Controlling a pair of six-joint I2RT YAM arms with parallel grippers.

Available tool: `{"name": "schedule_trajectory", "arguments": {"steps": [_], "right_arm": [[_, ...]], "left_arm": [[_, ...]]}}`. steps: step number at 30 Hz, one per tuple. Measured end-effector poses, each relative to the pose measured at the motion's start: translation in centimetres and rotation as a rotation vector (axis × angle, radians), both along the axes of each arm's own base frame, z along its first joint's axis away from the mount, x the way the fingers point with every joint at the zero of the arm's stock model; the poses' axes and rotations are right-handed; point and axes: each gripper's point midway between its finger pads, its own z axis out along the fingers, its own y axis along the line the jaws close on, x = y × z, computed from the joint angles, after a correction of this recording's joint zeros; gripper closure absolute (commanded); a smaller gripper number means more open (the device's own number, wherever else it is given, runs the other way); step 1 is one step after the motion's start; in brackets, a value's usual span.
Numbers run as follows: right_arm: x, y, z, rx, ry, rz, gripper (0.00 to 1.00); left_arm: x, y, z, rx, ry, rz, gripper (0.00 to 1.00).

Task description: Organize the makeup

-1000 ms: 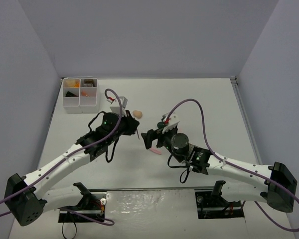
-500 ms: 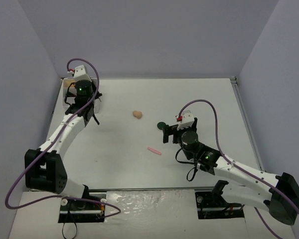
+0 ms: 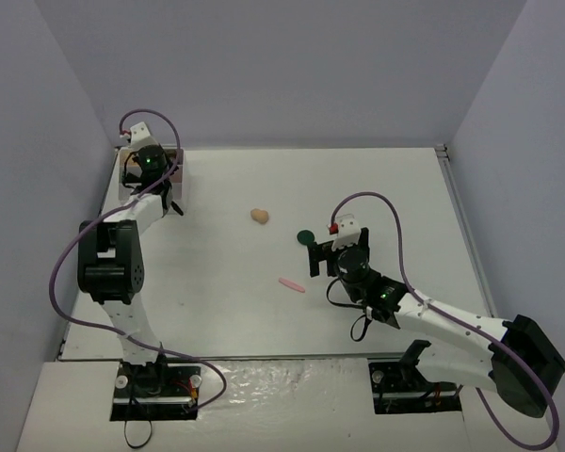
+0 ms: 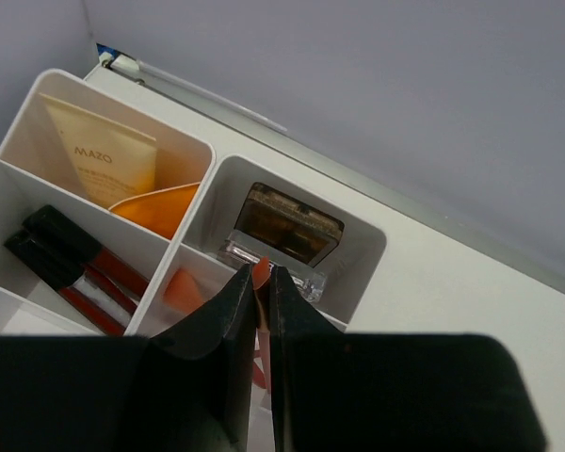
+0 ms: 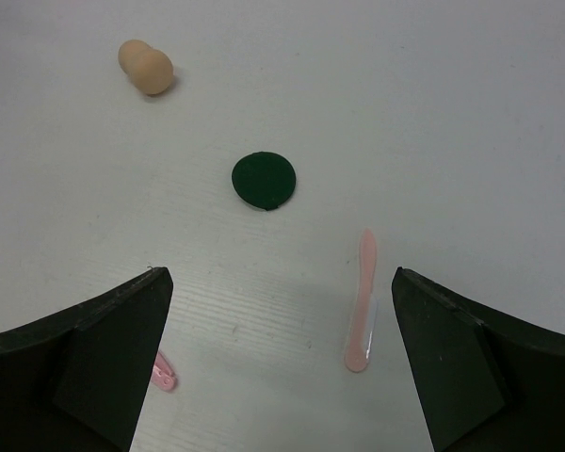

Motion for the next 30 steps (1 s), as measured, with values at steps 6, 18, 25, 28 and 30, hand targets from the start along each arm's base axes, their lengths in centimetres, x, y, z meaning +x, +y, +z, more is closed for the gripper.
{"name": "schedule_trajectory", "arguments": {"steps": [6,18,25,28,30], "right_arm": [[0.2,-0.1,-0.1,0.001,0.003,-0.002,0.00],[0.1,0.3,-0.6,-0.006,0.025,0.021,0.02],[0.3,-0.1,-0.2,0.004,0.058,-0.010,0.06],[0.4,-0.9,-0.2,0.003,0.094,-0.053,0.08],[0.4,-1.7,-0.4,0.007,0.122,-0.083,0.11]], "left_arm": [[1.1,0.0,-0.9,-0.001,-0.035,0.003,0.59],[-0.8,1.0,0.8,0.007,-0.030,-0.007,0.26],[-6.3,-4.1,8.0,0.013,-0.023,-0.150,0.23],[-9.8,-9.3,9.9,0.023,0.009,-0.280,0.22],[-12.6,-13.0,10.3,0.025,0.037,-0.381,0.21]]}}
